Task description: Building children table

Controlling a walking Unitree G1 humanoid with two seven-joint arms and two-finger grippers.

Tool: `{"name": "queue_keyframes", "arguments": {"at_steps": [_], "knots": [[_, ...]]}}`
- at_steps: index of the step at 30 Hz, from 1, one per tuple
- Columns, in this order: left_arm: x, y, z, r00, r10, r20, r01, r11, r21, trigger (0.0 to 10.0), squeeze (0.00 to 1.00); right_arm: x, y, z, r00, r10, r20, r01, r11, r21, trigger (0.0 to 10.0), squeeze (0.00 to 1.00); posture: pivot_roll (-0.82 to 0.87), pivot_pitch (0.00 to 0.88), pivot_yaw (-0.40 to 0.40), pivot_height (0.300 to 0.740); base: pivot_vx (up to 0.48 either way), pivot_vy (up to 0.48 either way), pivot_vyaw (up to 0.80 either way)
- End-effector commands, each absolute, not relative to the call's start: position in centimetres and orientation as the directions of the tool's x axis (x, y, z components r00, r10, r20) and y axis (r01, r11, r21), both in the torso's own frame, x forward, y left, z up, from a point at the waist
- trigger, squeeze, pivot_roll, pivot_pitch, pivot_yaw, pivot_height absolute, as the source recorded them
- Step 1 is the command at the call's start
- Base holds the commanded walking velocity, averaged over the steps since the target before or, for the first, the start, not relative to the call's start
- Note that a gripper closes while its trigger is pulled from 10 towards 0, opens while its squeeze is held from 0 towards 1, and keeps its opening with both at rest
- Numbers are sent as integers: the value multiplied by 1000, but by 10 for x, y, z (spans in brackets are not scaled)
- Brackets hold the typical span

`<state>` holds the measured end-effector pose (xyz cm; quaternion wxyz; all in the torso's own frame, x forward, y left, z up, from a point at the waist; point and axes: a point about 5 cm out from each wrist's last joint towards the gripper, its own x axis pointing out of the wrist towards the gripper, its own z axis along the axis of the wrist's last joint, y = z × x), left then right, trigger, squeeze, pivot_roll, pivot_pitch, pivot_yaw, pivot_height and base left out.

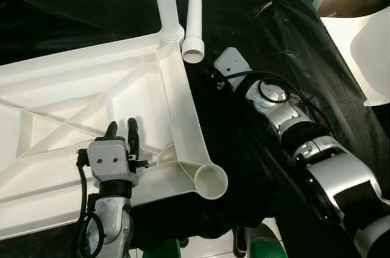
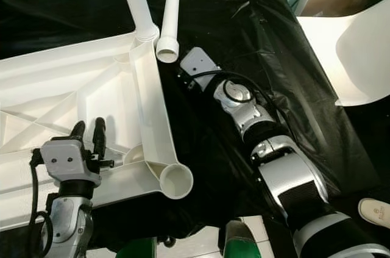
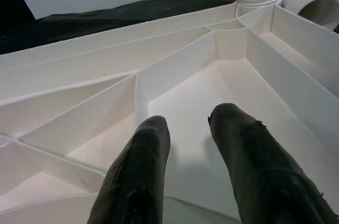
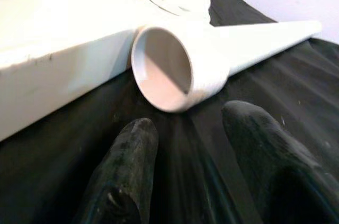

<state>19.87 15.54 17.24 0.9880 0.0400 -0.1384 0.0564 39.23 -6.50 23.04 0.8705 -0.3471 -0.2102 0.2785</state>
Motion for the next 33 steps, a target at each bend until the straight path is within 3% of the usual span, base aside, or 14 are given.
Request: {"name": "queue_keyframes", "arguments": {"at_steps": [1, 19, 33], "knots": [[194, 159, 161, 964, 166, 209, -181, 982, 55, 10000, 0, 390, -59, 225, 741, 653, 156, -352, 575, -739, 10000, 39, 265, 356, 35, 740, 0, 0, 0], [177, 161, 163, 967, 190, 171, -206, 975, 83, 10000, 0, 393, -40, 239, 722, 669, 177, -236, 478, -846, 10000, 39, 331, 389, 35, 740, 0, 0, 0], [168, 159, 158, 975, 186, 122, -198, 975, 97, 10000, 0, 391, -28, 256, 687, 670, 281, -16, 401, -916, 10000, 39, 344, 398, 38, 740, 0, 0, 0]]}}
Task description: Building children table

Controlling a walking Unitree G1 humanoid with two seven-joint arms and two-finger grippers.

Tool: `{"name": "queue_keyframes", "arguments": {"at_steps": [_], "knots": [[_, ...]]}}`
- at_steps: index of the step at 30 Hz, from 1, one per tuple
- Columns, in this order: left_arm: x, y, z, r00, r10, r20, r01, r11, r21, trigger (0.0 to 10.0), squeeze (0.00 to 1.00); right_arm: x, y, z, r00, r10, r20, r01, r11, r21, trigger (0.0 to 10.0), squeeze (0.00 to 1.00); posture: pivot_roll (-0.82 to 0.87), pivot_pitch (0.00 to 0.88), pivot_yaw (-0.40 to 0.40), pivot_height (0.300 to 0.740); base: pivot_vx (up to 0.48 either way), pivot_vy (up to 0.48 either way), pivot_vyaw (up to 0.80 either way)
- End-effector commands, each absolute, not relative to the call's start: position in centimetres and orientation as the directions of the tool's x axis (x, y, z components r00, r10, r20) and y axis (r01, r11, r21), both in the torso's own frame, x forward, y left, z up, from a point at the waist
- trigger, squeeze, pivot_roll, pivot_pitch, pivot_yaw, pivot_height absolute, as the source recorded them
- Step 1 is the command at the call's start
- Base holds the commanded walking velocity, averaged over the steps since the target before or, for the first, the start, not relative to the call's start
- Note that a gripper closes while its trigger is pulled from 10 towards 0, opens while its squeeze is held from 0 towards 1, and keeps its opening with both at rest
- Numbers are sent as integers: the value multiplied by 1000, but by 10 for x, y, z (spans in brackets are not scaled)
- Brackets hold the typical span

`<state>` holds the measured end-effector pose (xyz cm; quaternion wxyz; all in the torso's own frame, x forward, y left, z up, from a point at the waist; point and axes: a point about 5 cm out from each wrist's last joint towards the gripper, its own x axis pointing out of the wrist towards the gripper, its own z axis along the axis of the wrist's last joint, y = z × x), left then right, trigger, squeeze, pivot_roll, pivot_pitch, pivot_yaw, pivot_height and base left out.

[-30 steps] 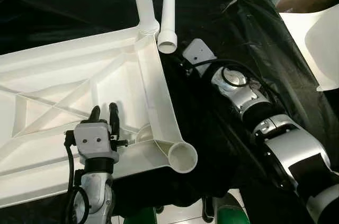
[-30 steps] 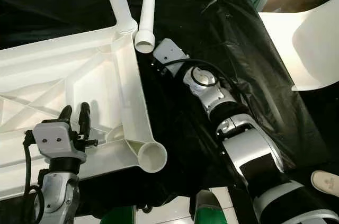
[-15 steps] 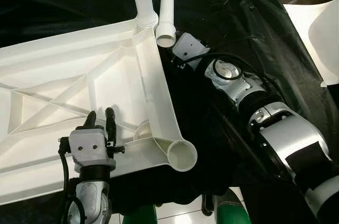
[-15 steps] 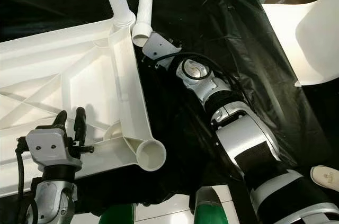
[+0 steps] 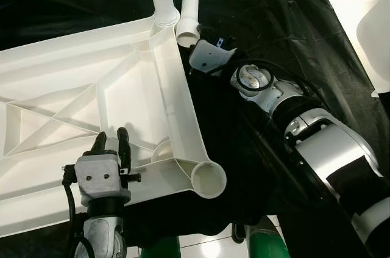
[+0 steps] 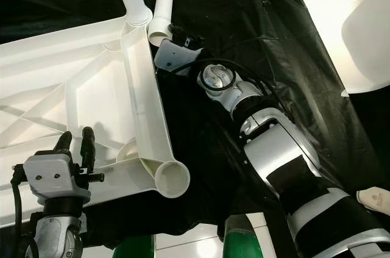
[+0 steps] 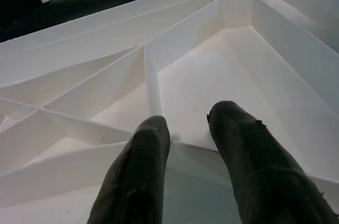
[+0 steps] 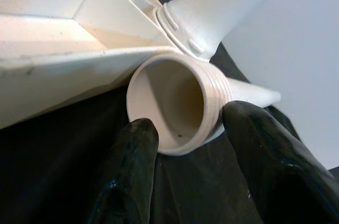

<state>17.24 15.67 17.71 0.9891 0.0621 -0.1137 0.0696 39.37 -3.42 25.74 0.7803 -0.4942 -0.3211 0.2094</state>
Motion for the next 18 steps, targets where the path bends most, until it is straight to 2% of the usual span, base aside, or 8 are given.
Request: {"name": "queue_keyframes", "arguments": {"at_steps": [1, 5, 6, 7, 8, 18], "knots": [[167, 158, 157, 976, 183, 117, -194, 976, 98, 10000, 0, 391, -26, 255, 688, 669, 283, -2, 392, -920, 10000, 39, 344, 402, 38, 740, 0, 0, 0], [166, 158, 157, 977, 180, 112, -191, 977, 99, 10000, 0, 392, -25, 254, 694, 662, 283, 11, 384, -923, 10000, 39, 348, 407, 40, 740, 0, 0, 0], [165, 158, 158, 978, 180, 110, -191, 977, 99, 10000, 0, 392, -24, 253, 702, 655, 279, 15, 379, -925, 7569, 47, 350, 408, 40, 740, 0, 0, 0], [165, 158, 158, 978, 180, 110, -191, 977, 99, 10000, 0, 392, -24, 253, 702, 655, 279, 15, 379, -925, 7569, 47, 350, 408, 40, 740, 0, 0, 0], [164, 158, 158, 977, 181, 109, -192, 976, 101, 10000, 0, 393, -24, 248, 715, 647, 267, 21, 362, -932, 0, 71, 352, 409, 40, 740, 0, 0, 0], [162, 160, 159, 977, 183, 107, -195, 974, 117, 10000, 0, 394, -27, 246, 728, 609, 313, 85, 373, -924, 0, 90, 371, 403, 43, 740, 0, 0, 0]]}}
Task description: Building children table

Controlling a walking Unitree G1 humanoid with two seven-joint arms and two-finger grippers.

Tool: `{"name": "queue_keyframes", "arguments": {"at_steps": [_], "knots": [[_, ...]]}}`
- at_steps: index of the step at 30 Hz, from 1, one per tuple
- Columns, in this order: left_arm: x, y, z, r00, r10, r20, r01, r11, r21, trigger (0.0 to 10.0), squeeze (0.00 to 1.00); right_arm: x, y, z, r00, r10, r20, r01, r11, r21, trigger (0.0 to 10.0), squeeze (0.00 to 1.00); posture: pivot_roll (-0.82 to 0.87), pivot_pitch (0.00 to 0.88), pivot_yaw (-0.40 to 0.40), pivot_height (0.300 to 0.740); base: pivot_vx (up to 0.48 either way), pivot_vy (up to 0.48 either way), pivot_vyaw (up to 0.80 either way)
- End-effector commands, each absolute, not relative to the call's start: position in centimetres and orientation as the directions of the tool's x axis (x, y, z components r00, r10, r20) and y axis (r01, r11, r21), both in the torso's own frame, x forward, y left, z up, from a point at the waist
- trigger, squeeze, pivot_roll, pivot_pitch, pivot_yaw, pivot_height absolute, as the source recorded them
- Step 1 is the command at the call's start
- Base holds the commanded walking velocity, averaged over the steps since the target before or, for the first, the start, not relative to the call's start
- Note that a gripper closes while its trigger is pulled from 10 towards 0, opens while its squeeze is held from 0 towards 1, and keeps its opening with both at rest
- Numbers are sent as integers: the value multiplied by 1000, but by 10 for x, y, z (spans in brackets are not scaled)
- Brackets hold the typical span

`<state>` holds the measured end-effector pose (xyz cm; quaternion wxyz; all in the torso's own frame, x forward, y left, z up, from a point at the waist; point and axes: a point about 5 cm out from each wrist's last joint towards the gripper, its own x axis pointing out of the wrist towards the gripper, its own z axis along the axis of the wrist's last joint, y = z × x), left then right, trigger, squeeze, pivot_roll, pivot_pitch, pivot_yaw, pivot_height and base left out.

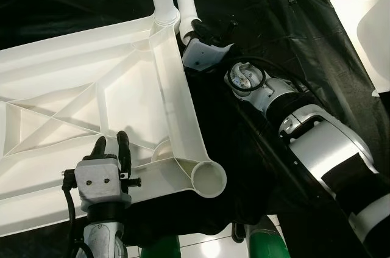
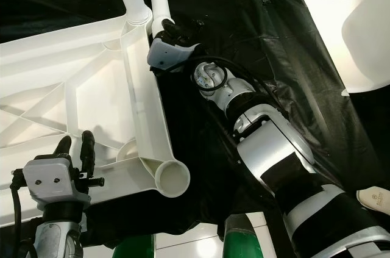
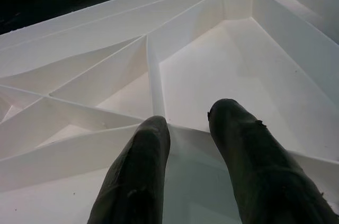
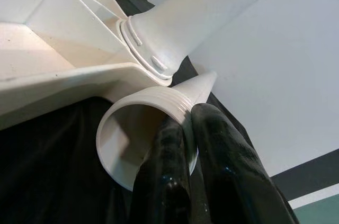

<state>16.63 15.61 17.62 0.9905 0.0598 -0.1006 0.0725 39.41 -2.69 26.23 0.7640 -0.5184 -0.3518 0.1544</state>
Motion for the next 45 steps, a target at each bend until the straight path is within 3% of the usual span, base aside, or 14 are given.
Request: {"name": "queue_keyframes", "arguments": {"at_steps": [1, 12, 15, 22, 31, 45], "knots": [[162, 160, 159, 977, 183, 107, -195, 974, 117, 10000, 0, 394, -27, 246, 728, 609, 313, 85, 373, -924, 0, 90, 371, 403, 43, 740, 0, 0, 0], [167, 158, 158, 978, 174, 113, -187, 976, 115, 10000, 0, 393, -33, 250, 708, 588, 392, 146, 421, -895, 0, 106, 336, 369, 36, 740, 0, 0, 0], [172, 156, 156, 979, 166, 120, -179, 978, 105, 10000, 0, 387, -37, 249, 667, 556, 496, 184, 522, -833, 0, 102, 302, 348, 30, 740, 0, 0, 0], [181, 152, 154, 980, 150, 133, -163, 983, 88, 10000, 0, 374, -44, 238, 631, 498, 595, 228, 614, -756, 0, 94, 249, 322, 27, 740, 0, 0, 0], [196, 148, 149, 982, 116, 151, -128, 989, 73, 10000, 0, 347, -72, 212, 692, 325, 644, 245, 734, -634, 0, 86, 176, 270, 32, 740, 0, 0, 0], [213, 145, 141, 984, 66, 166, -77, 995, 64, 10000, 0, 291, -94, 184, 760, 255, 598, 194, 788, -584, 0, 86, 88, 205, 55, 740, 0, 0, 0]]}}
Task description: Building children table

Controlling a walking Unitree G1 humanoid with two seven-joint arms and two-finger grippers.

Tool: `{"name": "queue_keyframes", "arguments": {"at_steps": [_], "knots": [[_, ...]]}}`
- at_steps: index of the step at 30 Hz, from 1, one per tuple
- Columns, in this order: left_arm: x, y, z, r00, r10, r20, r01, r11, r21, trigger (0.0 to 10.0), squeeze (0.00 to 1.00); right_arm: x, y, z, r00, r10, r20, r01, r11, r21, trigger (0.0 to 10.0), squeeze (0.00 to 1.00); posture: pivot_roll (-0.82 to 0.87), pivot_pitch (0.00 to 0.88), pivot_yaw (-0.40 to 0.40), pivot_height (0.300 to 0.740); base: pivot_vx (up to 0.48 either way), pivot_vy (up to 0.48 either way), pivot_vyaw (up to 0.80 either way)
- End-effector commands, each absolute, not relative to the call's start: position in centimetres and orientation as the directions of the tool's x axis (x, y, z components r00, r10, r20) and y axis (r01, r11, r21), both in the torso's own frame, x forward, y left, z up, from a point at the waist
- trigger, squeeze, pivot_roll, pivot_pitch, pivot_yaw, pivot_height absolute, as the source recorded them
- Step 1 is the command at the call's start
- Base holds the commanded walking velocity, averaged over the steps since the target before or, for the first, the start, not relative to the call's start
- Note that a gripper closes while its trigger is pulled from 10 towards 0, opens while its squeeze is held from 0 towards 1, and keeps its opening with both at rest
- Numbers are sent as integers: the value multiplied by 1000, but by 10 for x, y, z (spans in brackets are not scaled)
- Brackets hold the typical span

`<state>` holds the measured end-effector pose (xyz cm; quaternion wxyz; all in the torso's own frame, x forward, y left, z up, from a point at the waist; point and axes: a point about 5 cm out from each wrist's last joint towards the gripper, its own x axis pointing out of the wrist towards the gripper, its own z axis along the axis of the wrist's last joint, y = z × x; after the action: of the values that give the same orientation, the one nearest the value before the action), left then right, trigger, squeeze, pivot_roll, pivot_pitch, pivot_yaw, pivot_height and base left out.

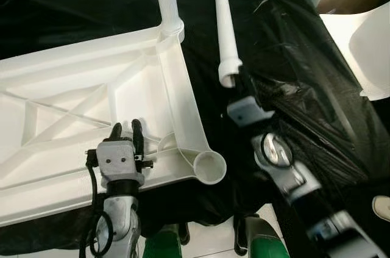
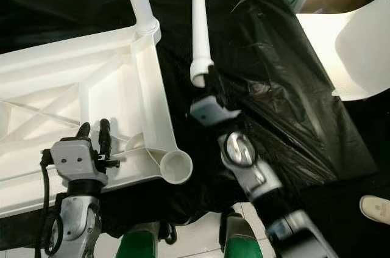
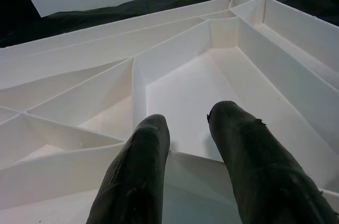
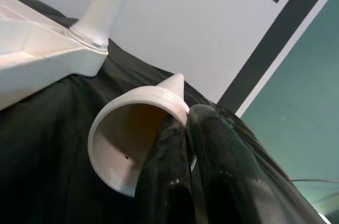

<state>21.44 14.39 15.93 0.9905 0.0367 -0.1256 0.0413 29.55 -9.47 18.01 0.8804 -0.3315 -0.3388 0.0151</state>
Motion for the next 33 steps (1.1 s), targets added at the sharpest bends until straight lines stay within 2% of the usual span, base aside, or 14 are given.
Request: {"name": "queue_keyframes", "arguments": {"at_steps": [1, 7, 9, 14, 15, 16, 17, 28, 29, 30, 32, 33], "knots": [[215, 145, 141, 984, 58, 167, -69, 996, 60, 10000, 0, 286, -96, 183, 764, 253, 594, 196, 785, -587, 0, 86, 82, 200, 56, 740, 0, 0, 0], [222, 142, 138, 986, 12, 166, -17, 999, 29, 10000, 0, 275, -105, 183, 768, 245, 592, 219, 768, -602, 0, 86, 54, 174, 65, 740, 0, 0, 0], [226, 139, 138, 985, -33, 172, 34, 999, -3, 10000, 0, 265, -109, 187, 732, 265, 628, 262, 740, -619, 0, 75, 26, 150, 71, 740, 0, 0, 0], [230, 136, 138, 981, -67, 183, 71, 997, -18, 10000, 0, 258, -112, 189, 712, 284, 642, 284, 721, -633, 0, 75, 12, 136, 78, 740, 0, 0, 0], [232, 134, 140, 977, -91, 195, 98, 995, -26, 10000, 0, 255, -115, 188, 717, 272, 642, 298, 713, -635, 1373, 63, 4, 121, 82, 740, 0, 0, 0], [232, 134, 140, 977, -91, 195, 98, 995, -26, 10000, 0, 255, -115, 188, 717, 272, 642, 298, 713, -635, 1373, 63, 4, 121, 82, 740, 0, 0, 0], [234, 133, 142, 971, -109, 213, 118, 992, -32, 10000, 0, 253, -119, 187, 720, 253, 646, 314, 712, -628, 10000, 4, -4, 109, 86, 740, 0, 0, 0], [245, 131, 153, 951, -132, 281, 156, 986, -65, 10000, 0, 250, -126, 187, 728, 202, 655, 350, 712, -609, 10000, 0, -39, 56, 102, 740, 0, 0, 0], [252, 121, 160, 922, -240, 302, 314, 923, -224, 10000, 0, 250, -125, 192, 680, 254, 688, 394, 665, -635, 10000, 0, -53, 44, 106, 740, 0, 0, 0], [254, 115, 163, 898, -319, 303, 412, 854, -319, 10000, 0, 249, -125, 194, 652, 293, 699, 413, 636, -652, 10000, 0, -54, 44, 106, 740, 0, 0, 0], [256, 109, 165, 860, -400, 318, 505, 759, -411, 10000, 0, 249, -125, 194, 625, 337, 704, 433, 601, -672, 10000, 0, -60, 42, 107, 740, 0, 0, 0], [256, 109, 165, 856, -405, 322, 513, 745, -427, 10000, 0, 250, -125, 194, 620, 346, 704, 437, 593, -676, 10000, 0, -60, 42, 107, 740, 0, 0, 0]]}}
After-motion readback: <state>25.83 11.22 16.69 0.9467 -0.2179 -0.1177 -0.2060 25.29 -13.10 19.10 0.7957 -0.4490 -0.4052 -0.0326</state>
